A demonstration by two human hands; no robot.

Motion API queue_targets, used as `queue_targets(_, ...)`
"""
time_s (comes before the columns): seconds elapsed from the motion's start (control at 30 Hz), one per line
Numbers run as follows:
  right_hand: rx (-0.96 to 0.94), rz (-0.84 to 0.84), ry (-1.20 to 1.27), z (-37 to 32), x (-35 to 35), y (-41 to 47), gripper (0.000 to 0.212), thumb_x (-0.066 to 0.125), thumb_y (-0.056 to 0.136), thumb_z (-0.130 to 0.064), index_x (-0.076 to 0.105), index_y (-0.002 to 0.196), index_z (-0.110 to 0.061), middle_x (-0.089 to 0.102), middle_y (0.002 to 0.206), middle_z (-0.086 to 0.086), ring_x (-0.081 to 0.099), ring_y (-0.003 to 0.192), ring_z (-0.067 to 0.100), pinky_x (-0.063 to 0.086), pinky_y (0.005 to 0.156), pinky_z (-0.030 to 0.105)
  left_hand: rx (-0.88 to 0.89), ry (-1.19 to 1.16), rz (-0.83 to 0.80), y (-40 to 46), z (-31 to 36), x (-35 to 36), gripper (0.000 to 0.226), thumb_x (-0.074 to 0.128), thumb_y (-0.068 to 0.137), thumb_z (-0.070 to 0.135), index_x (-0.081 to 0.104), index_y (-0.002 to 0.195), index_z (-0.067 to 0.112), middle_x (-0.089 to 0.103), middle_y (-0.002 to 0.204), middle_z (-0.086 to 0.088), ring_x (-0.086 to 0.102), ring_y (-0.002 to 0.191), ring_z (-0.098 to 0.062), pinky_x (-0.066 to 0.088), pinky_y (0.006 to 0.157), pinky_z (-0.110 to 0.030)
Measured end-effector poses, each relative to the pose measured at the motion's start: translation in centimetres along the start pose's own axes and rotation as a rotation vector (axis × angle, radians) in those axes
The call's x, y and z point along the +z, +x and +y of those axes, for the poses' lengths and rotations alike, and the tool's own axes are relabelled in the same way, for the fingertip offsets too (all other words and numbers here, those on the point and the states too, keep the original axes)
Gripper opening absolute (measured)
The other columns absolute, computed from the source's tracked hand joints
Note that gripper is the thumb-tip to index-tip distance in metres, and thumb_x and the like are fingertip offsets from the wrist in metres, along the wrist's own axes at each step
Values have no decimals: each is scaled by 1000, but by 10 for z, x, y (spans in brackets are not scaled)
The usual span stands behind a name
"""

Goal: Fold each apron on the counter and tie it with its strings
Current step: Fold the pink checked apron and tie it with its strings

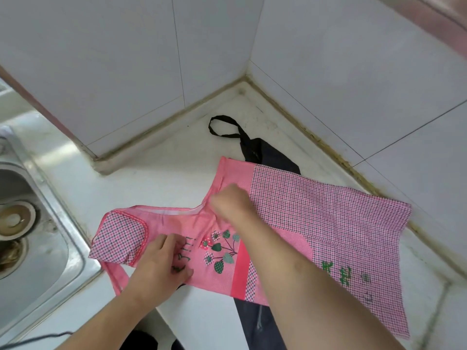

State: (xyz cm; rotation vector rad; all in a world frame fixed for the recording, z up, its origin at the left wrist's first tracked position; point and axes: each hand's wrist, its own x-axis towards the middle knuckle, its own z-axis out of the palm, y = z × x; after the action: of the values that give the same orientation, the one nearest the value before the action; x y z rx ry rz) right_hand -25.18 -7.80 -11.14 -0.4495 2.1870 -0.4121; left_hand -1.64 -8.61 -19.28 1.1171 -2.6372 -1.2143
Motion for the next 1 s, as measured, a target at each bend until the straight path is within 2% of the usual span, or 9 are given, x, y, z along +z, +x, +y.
queue_targets(0.1,-199,-171,1031,-14,-41,5,21,64,98,-14,70,116,-22,73,107,10,59,60,22,41,51,29,13,17,1,0,0,1,64,90,64,32,57,119,29,45,107,24,56,98,-12,54,85,-29)
queue_targets(0.17,-337,-198,1238,-7,-60,10,30,63,102,-17,66,123,-39,74,124,4,66,70,23,48,54,32,10,23,8,0,-1,1,64,86,63,36,56,119,30,46,106,23,56,97,-11,55,85,-31)
queue_targets(0.3,-224,168,353,23,-63,41,39,53,89,-2,66,125,-4,69,108,10,67,92,31,55,69,38,15,39,24,-1,-1,4,65,83,62,39,54,121,33,44,107,25,54,97,-12,54,84,-33)
queue_targets(0.4,-159,193,-138,29,-62,65,66,61,87,-25,45,150,-12,52,142,13,50,129,35,44,110,50,13,55,27,-3,-3,5,70,86,60,36,53,121,36,43,107,27,51,97,-9,51,82,-31)
queue_targets(0.5,-189,153,-512,19,-65,82,57,68,78,-34,53,131,-20,54,130,7,44,127,33,35,109,46,5,92,42,-4,-8,9,73,84,54,36,55,120,37,44,104,26,49,94,-10,47,79,-29)
queue_targets(0.6,-215,125,-557,0,-69,92,21,63,80,-35,58,93,-19,64,95,1,58,102,27,41,94,42,-21,98,49,-2,-10,14,76,84,48,33,55,118,38,44,105,27,48,92,-10,48,77,-30)
queue_targets(0.67,-217,44,-481,-16,-70,97,22,62,86,-36,57,76,-18,64,78,-2,66,84,24,47,78,36,-37,100,49,1,-9,14,78,84,45,31,54,116,41,45,105,28,48,93,-8,47,76,-29)
queue_targets(0.77,-170,-110,-370,-35,-68,100,19,69,89,-32,66,84,-15,65,81,-2,65,71,15,51,59,25,-48,110,36,2,-8,15,78,84,43,32,51,114,43,43,104,27,48,92,-8,48,77,-30)
queue_targets(1.0,-325,-144,-185,-47,-80,98,20,74,93,-32,70,93,-12,65,89,-1,61,79,15,46,64,26,-84,111,27,2,-8,15,76,84,40,33,50,108,44,42,101,26,46,91,-8,46,78,-31)
